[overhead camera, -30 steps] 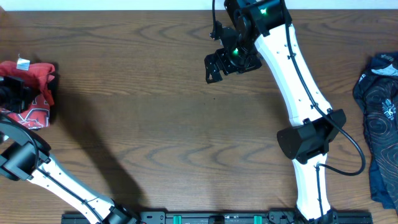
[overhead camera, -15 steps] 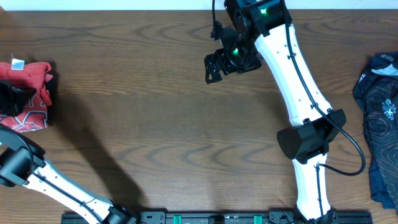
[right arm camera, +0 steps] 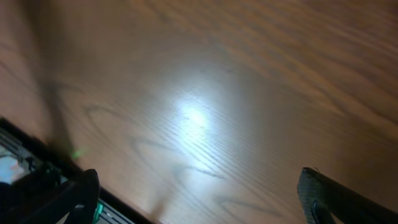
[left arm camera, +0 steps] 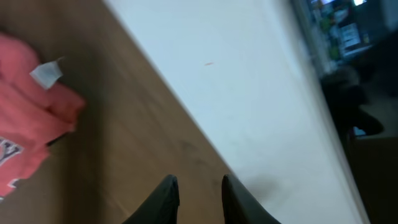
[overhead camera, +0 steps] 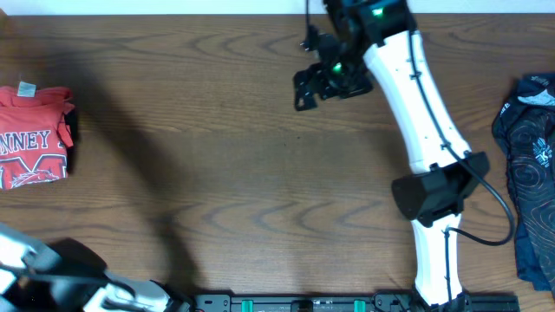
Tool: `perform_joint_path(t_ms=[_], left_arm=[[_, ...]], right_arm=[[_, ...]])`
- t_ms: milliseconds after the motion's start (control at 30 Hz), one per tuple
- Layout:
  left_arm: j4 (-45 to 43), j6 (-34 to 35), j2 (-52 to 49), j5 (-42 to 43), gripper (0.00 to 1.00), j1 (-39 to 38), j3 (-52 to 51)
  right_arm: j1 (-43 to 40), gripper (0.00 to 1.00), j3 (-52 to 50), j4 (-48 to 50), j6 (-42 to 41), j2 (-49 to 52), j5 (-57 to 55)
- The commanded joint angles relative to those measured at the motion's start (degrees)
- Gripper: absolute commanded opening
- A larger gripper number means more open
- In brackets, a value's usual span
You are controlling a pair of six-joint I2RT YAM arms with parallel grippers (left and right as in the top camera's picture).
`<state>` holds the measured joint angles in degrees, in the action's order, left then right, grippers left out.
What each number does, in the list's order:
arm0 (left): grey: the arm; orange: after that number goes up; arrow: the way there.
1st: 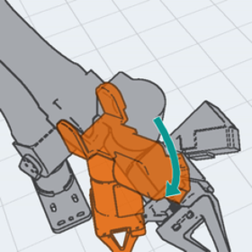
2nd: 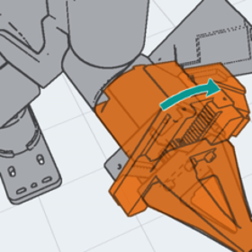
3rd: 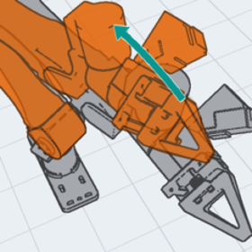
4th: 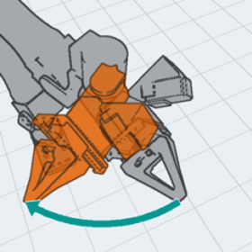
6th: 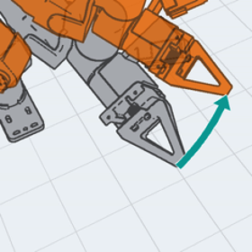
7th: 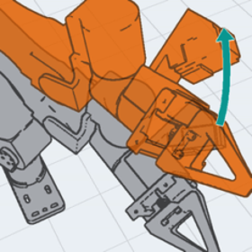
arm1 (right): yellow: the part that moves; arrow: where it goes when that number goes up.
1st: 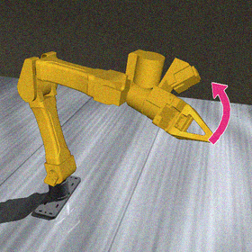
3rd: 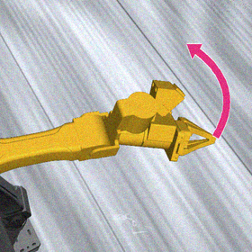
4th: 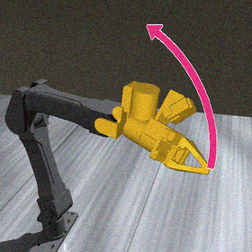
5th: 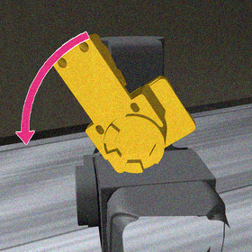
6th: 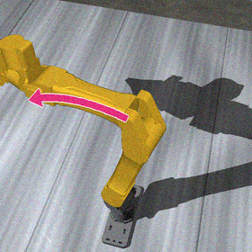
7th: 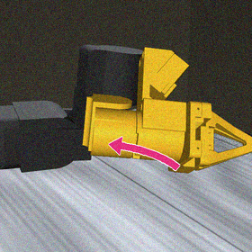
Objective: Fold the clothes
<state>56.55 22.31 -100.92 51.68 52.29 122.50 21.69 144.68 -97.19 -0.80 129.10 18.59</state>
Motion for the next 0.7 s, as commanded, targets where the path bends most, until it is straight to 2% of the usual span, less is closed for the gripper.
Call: perform_joint_path(t_ms=[0,67,267,433,667], left_arm=[[0.39,1.55,5.46,3.04,0.27,0.13,0.44],[0.90,1.57,9.01,4.46,0.31,0.13,0.44],[6.08,1.49,18.12,8.55,0.33,0.13,0.44],[7.39,1.31,24.37,15.85,0.37,0.13,0.44],[7.67,-0.17,32.48,27.28,0.42,0.13,0.42]], right_arm=[[-4.24,0.99,-0.04,-0.11,0.92,-5.49,-0.59],[-6.32,0.99,-0.04,-0.11,0.90,-7.65,-0.57],[-11.39,0.99,-0.04,-0.11,3.48,-16.17,-0.90],[-12.55,0.99,-0.04,-0.11,3.91,-23.04,-4.92],[-12.52,0.99,-0.04,-0.02,3.87,-30.64,-5.11]])
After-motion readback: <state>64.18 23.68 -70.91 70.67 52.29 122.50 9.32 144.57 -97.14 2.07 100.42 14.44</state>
